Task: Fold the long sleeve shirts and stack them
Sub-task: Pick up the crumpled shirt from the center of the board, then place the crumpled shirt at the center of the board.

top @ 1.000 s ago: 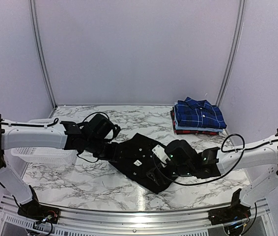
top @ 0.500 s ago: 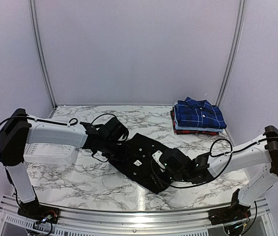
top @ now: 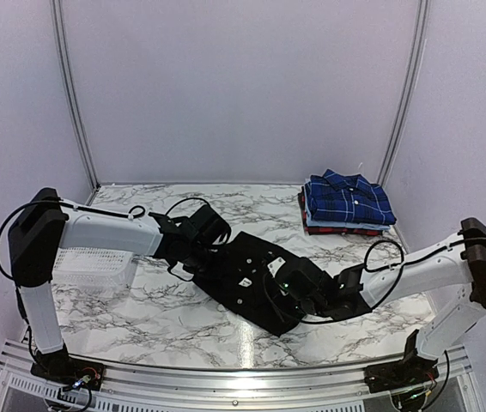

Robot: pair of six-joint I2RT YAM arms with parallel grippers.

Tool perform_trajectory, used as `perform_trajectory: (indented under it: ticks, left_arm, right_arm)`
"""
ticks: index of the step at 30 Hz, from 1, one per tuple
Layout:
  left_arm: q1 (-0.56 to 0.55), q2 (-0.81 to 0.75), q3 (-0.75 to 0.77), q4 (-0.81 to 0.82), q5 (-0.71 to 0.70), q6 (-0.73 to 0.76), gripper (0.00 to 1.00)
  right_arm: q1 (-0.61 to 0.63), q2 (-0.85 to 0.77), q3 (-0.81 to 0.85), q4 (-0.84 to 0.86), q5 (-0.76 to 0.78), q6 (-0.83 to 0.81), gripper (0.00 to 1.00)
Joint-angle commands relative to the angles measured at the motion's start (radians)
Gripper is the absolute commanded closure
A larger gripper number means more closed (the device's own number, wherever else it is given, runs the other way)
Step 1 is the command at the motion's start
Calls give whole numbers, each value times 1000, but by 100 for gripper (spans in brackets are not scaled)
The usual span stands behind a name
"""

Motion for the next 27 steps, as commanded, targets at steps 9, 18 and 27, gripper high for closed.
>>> perform_trajectory:
  ticks: [9,18,27]
  left_arm:
    - [-56,-423,-81,28,150,70,100]
    - [-175,-709,-6,38,206,142,100]
    - [-208,-693,302,36,187,202,100]
  right_arm:
    - [7,-206,189,-152,166,-117,100]
    - [6,-365,411,-241,148,-269,100]
    - [6,-333,884,-381,79,-428,100]
